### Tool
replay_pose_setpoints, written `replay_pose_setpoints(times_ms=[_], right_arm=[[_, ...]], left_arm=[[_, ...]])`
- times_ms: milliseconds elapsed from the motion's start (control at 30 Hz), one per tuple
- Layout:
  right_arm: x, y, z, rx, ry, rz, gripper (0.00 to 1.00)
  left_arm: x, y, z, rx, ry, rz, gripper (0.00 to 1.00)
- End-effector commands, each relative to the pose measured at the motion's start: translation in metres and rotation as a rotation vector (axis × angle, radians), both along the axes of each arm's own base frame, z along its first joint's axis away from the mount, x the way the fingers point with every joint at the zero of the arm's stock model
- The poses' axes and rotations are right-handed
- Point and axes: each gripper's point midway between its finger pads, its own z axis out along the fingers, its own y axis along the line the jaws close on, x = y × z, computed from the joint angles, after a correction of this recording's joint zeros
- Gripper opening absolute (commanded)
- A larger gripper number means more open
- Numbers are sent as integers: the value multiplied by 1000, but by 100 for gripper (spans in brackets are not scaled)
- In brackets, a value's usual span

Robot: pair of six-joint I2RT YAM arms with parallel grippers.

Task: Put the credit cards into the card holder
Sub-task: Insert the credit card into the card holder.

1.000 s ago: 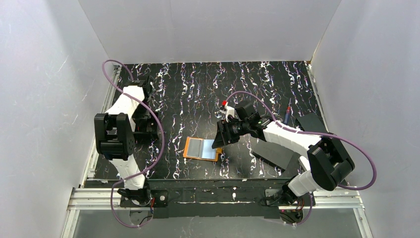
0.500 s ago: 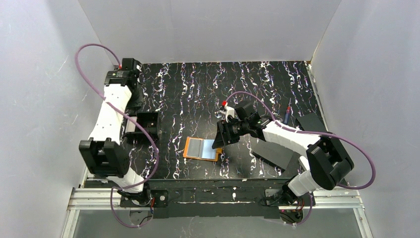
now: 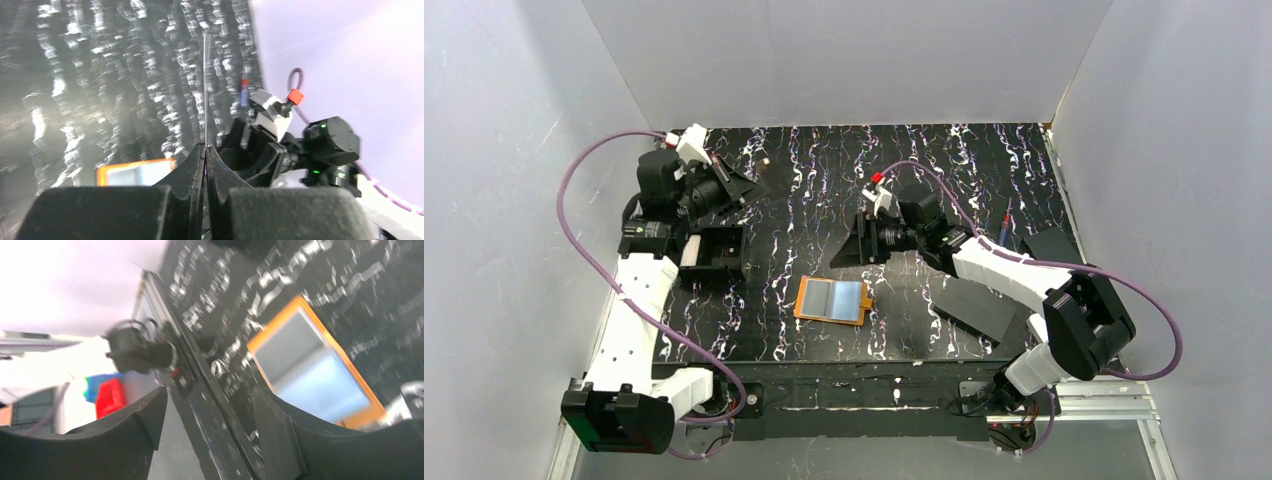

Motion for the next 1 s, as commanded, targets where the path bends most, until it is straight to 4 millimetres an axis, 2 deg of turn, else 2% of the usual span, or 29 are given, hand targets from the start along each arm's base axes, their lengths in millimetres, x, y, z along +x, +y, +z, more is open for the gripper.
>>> replay_pose_setpoints(times_ms=[0,133,233,333,433,567,733,967], right_arm=[[16,27,112,402,-113,-39,74],[33,24,154,538,-154,-107,78],[45,16,170,602,-146,-114,78],[54,10,178,649,-104,-93,72],[46,6,190,735,-88,-19,66],[31,1,207,842,-65,69,63],[35,4,205,838,-53,69,61],[35,4,197,826,-31,68,42]], left_arm=[[-1,-46,55,-375,-184,-209,0],[-12,-62,50,-404,-161,-287,0],[-24,-70,49,-410,-152,-357,0],[-38,-75,49,-417,-140,-427,0],[-47,-78,43,-425,-115,-470,0],[-52,-82,33,-427,-91,-487,0],[-60,-94,28,-420,-81,-535,0],[-59,-96,24,-420,-68,-541,0]])
